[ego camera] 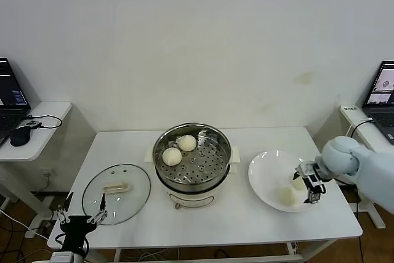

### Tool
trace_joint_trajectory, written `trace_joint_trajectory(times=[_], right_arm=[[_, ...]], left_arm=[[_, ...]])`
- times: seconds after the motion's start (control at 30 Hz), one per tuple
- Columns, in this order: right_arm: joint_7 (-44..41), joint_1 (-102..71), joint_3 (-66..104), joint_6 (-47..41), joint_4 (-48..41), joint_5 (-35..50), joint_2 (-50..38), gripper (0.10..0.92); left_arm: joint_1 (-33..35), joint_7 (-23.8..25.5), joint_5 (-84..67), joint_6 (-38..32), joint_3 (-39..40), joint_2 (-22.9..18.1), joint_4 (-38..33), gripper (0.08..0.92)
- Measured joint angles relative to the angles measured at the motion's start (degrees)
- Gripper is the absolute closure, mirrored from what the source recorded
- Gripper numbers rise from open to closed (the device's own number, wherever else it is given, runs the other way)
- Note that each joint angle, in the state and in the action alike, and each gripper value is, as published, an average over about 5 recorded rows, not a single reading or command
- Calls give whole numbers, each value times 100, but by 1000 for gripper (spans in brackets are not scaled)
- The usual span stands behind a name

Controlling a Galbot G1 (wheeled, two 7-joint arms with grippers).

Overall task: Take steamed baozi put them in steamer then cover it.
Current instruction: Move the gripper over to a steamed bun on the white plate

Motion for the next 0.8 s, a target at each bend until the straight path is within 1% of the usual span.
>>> trace_joint_trajectory(times=[0.23,0.47,0.63,0.8], right_arm=[[105,-246,185,-42,-220,-67,202,206],[197,-397,267,-110,-405,-118,449,231],[213,-476,294,-157,-502,-155,596,264],[213,-489,310,-183,-561,-173,689,318]], left_arm=[[-19,0,0,-3,-3,-4,30,177],[-21,-1,0,-9,-26,-7,47,177],[-23,-2,1,-15,-27,-14,69,177],[-30,-3,2,-17,-27,-17,76,177]])
